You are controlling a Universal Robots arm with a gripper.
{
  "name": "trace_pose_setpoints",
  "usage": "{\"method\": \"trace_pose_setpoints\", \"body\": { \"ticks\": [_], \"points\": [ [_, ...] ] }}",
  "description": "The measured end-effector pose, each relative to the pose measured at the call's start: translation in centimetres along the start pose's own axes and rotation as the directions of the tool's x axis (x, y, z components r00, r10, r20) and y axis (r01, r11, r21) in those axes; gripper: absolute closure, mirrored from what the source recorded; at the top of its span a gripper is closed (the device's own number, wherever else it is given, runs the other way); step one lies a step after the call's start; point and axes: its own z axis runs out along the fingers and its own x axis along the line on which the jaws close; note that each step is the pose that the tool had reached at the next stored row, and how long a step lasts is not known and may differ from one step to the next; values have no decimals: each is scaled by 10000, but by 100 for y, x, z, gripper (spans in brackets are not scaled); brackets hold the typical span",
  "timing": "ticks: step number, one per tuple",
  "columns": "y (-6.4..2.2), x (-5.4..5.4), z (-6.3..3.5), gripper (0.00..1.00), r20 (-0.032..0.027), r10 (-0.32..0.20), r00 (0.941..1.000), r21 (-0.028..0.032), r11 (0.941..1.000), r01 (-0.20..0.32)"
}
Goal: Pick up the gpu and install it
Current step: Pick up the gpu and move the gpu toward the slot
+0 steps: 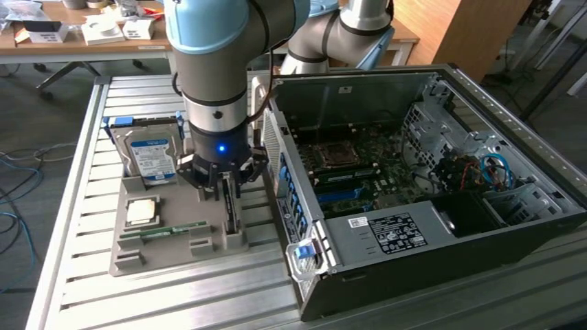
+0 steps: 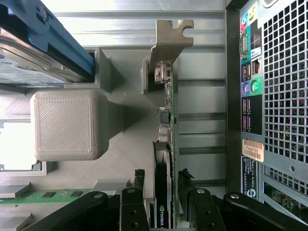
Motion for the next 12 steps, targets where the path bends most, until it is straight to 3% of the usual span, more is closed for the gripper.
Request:
{"method": "trace_pose_setpoints", "body": {
  "ticks": [5, 7, 8, 12],
  "points": [
    [0, 0, 0, 58, 0, 0, 10000, 1, 10000, 0],
    [0, 0, 0, 60, -1, 0, 10000, 0, 10000, 0],
    [0, 0, 0, 67, 0, 0, 10000, 0, 10000, 0],
    [0, -10, -1, 67, -1, 1, 10000, 1, 10000, -1]
  ]
}}
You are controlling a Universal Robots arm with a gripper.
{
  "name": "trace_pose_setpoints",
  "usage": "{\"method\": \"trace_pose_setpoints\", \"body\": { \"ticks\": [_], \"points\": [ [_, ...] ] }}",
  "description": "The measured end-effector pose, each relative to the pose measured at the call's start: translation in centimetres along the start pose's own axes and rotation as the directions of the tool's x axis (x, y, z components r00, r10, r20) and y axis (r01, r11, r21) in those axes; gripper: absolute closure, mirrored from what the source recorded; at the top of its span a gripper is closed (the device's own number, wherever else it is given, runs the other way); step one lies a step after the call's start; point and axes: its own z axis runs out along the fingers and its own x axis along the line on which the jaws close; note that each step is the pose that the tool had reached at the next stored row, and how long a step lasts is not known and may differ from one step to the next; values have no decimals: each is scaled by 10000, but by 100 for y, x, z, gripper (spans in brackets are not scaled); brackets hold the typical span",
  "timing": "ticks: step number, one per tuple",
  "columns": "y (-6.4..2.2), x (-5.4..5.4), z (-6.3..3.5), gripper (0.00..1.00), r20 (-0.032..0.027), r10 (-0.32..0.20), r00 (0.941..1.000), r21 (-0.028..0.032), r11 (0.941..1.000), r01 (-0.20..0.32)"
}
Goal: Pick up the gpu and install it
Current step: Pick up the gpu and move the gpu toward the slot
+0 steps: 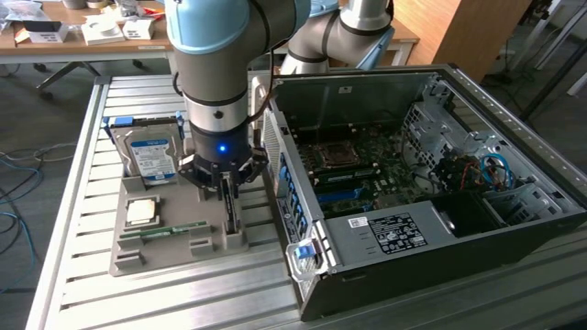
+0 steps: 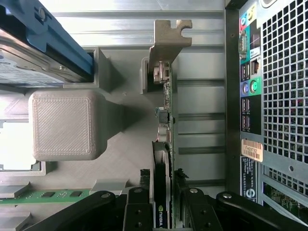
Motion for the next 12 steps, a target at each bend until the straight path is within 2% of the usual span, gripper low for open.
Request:
{"method": "trace_pose_setpoints", "body": {
  "ticks": [12],
  "points": [
    [-15, -1, 0, 67, 1, 1, 10000, 0, 10000, -1]
  ]
}}
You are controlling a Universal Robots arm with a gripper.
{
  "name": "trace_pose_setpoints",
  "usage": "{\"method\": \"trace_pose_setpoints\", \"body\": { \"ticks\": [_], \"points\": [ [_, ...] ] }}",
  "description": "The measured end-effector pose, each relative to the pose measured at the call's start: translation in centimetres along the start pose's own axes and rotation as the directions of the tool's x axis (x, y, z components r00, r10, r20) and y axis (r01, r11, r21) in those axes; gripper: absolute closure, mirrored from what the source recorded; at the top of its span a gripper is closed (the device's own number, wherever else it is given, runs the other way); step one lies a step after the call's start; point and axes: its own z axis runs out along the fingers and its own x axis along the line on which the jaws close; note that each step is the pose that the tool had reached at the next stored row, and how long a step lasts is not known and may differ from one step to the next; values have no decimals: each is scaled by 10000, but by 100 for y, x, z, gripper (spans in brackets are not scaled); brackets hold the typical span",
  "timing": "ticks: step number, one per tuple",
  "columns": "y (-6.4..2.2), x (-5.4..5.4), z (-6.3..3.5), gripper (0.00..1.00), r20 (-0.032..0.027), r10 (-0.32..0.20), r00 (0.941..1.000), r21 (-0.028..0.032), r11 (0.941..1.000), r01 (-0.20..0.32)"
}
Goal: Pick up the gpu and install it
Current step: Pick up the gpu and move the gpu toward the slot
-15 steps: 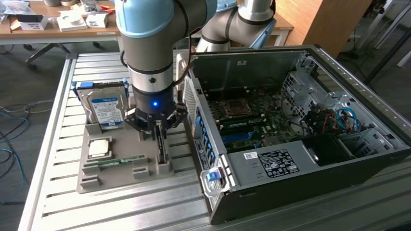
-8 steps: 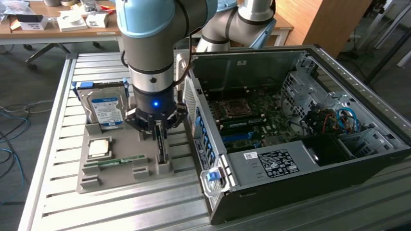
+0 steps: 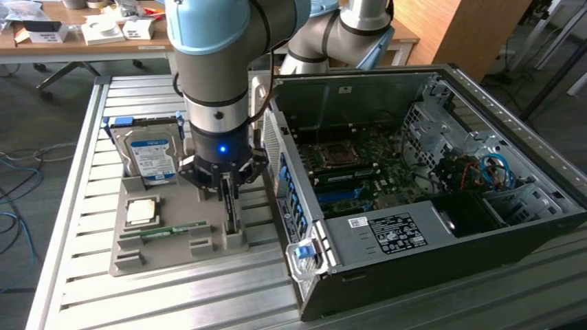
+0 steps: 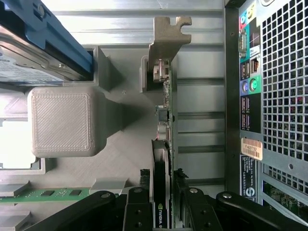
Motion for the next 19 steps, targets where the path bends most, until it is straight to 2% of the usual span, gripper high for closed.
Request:
{"method": "trace_pose_setpoints", "body": {
  "ticks": [13, 15, 16, 19],
  "points": [
    [-3, -1, 1, 67, 0, -1, 10000, 1, 10000, 1],
    [-3, -1, 1, 68, -2, -1, 10000, 0, 10000, 1],
    [-3, -1, 0, 74, -1, -1, 10000, 1, 10000, 1],
    [-3, -1, 1, 74, 0, -1, 10000, 1, 10000, 1]
  ]
}}
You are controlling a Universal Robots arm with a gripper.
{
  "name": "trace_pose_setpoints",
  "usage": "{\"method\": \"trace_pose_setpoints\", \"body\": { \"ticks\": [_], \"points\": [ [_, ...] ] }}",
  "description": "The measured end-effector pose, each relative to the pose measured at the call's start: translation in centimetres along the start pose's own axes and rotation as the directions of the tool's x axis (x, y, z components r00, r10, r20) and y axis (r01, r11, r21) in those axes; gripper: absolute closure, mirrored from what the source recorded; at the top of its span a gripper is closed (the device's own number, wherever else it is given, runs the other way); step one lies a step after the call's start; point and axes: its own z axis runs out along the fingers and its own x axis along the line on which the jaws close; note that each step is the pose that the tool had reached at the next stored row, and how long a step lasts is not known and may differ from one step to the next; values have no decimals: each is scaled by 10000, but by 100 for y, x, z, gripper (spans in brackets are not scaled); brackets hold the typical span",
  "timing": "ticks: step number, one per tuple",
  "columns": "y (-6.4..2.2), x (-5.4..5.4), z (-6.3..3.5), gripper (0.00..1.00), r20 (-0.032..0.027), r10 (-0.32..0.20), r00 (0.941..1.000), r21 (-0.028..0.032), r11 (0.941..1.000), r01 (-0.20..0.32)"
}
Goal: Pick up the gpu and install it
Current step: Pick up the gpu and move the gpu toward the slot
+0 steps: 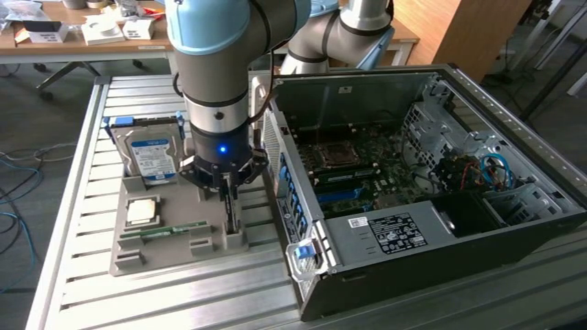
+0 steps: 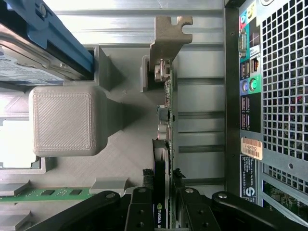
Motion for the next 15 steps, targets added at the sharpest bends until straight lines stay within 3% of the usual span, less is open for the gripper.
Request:
{"method": "trace_pose_setpoints", "body": {
  "ticks": [15],
  "points": [
    [0, 0, -1, 74, -6, -140, 9999, -5, 9999, 140]
  ]
}}
